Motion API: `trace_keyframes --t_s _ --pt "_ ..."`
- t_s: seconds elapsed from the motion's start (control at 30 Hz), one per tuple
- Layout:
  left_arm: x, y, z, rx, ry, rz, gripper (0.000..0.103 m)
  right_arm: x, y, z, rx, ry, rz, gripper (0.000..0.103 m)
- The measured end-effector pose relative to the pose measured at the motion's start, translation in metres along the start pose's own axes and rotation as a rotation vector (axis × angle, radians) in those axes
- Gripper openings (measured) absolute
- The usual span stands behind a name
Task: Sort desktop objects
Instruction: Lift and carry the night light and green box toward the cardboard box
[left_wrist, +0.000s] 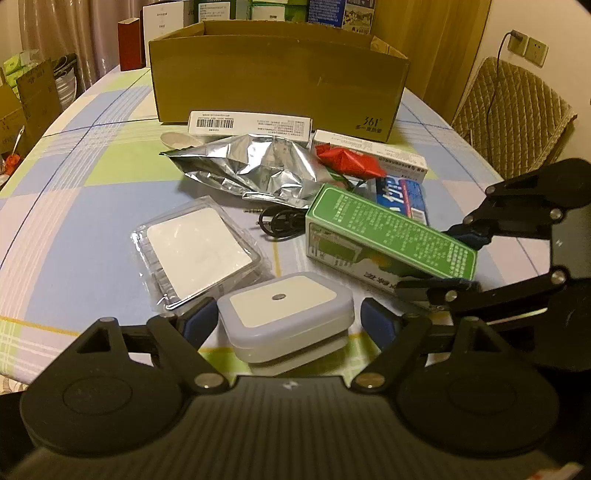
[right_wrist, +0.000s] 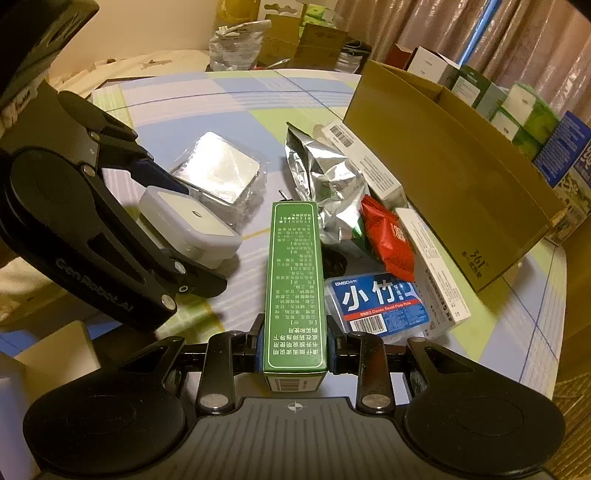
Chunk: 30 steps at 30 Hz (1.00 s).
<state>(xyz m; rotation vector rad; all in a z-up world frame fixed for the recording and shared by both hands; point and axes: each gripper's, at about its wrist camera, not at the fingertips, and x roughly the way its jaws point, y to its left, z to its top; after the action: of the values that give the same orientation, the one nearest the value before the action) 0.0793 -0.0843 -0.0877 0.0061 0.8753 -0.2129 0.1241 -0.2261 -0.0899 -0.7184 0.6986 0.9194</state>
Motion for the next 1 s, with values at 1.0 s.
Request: trace_keyframes --t_s 1.0 --pt "-0.012 0.005 -0.002 0.015 -0.028 -0.016 0.071 -0.005 -0.003 0.01 0.056 -0.05 -0.032 0.028"
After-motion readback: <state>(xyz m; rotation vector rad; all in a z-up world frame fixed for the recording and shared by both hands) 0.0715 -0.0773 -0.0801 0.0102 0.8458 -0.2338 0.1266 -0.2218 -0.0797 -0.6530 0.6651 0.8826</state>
